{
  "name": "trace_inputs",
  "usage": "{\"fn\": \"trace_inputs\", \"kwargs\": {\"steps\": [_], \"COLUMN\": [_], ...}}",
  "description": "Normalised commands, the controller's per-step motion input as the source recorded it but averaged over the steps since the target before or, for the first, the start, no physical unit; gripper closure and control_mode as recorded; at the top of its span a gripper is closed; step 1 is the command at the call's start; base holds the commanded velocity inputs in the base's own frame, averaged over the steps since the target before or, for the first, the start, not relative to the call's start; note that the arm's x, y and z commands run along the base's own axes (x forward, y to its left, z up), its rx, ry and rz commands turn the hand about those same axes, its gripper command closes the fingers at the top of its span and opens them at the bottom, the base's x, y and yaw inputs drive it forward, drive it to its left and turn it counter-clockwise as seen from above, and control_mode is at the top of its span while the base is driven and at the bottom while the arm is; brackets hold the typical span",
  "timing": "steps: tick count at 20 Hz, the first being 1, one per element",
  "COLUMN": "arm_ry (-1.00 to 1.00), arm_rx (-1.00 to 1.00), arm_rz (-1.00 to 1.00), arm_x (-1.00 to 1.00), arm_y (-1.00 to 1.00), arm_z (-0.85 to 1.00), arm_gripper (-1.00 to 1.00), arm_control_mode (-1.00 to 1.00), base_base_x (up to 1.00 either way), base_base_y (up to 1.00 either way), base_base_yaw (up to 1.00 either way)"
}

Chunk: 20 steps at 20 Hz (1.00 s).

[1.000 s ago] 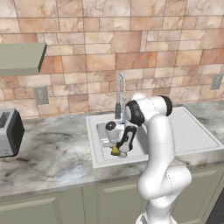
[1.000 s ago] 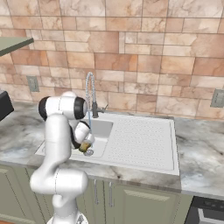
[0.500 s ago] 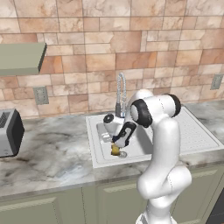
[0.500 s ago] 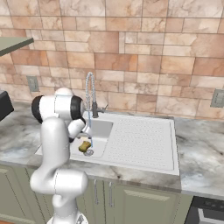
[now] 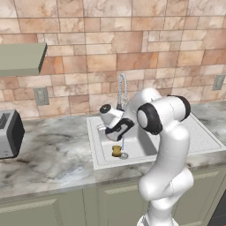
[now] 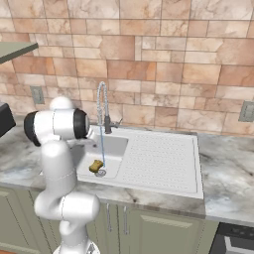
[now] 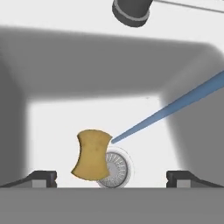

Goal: Soak the sponge with water for a few seconds and then drop it inside the sink.

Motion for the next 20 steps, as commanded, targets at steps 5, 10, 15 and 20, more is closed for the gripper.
{"fn": "trace_inputs", "kwargs": {"steps": [5,10,15,20], "arm_ry": [0.00,0.00,-0.03,-0.13], "arm_rx": [0.00,0.01,0.05,0.04], "arm_rz": [0.09,0.12,0.09,0.06], "arm_x": [-0.18,-0.27,-0.44,-0.85], "arm_y": [0.43,0.35,0.00,0.00], "arm_z": [0.48,0.47,0.83,0.83], "arm_gripper": [-1.00,-1.00,-1.00,-1.00], "arm_control_mode": [-1.00,-1.00,-1.00,-1.00], "base_base_x": [0.00,0.00,0.00,0.00], "base_base_y": [0.00,0.00,0.00,0.00], "base_base_yaw": [0.00,0.00,0.00,0.00]}}
